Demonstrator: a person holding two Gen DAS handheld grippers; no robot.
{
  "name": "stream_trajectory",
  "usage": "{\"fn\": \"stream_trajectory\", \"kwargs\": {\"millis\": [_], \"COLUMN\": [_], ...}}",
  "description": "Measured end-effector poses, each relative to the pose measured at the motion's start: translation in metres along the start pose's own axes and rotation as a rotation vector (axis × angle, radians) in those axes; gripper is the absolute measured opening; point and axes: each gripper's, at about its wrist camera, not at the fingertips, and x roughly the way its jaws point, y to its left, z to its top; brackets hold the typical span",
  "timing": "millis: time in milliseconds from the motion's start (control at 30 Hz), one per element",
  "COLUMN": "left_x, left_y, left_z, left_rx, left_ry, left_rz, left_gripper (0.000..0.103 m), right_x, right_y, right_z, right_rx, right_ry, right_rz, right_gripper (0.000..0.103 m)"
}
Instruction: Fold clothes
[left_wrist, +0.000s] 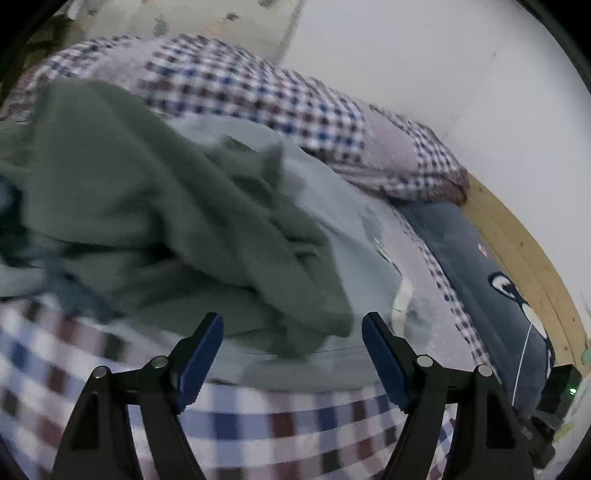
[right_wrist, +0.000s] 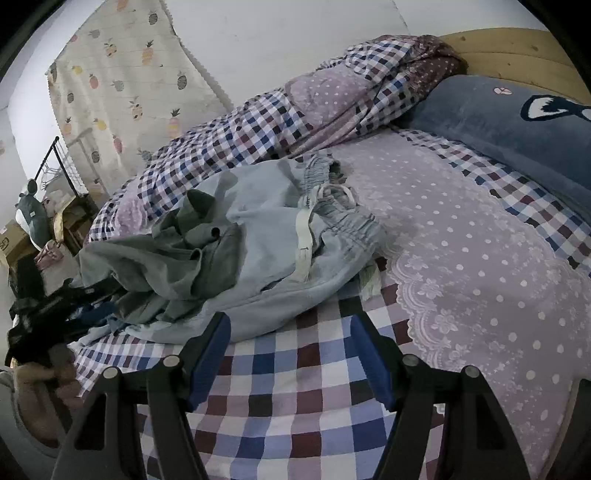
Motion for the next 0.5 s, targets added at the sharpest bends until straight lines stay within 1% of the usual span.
{"fn": "stream_trajectory", "kwargs": {"millis": [33, 100, 200, 233, 267, 300, 333, 433, 500], "left_x": [0.011, 0.035, 0.058, 0.063, 0.068, 0.073, 0.071, 0.042, 0.009], "left_y": [-0.006, -0.008, -0.002, 0.002, 0.005, 0.009, 0.01, 0.001, 0.0], "left_z": [0.0, 0.004, 0.007, 0.008, 0.009, 0.011, 0.011, 0.011, 0.012], "left_rx": [0.0, -0.033, -0.107, -0.135, -0.162, -0.19, -0.193, -0.116, -0.087], "left_ry": [0.012, 0.042, 0.067, 0.079, 0.09, 0.101, 0.097, 0.03, -0.013], "left_rz": [-0.002, 0.012, 0.038, 0.04, 0.042, 0.044, 0.04, 0.009, -0.035], "left_gripper": [0.08, 0.08, 0.07, 0.051, 0.012, 0.001, 0.001, 0.0, 0.0], "right_x": [0.0, 0.0, -0.002, -0.003, -0.004, -0.004, -0.005, -0.008, -0.011], "right_y": [0.0, -0.001, -0.002, -0.003, -0.003, -0.004, -0.004, -0.007, -0.008], "right_z": [0.0, 0.001, 0.001, 0.002, 0.002, 0.002, 0.003, 0.003, 0.004], "right_rx": [0.001, 0.003, 0.004, 0.004, 0.004, 0.004, 0.006, 0.011, 0.014], "right_ry": [0.0, 0.0, -0.005, -0.006, -0.007, -0.009, -0.01, -0.015, -0.02], "right_rz": [0.001, 0.004, 0.011, 0.013, 0.014, 0.014, 0.014, 0.014, 0.015], "right_gripper": [0.072, 0.072, 0.072, 0.072, 0.072, 0.072, 0.072, 0.072, 0.072]}}
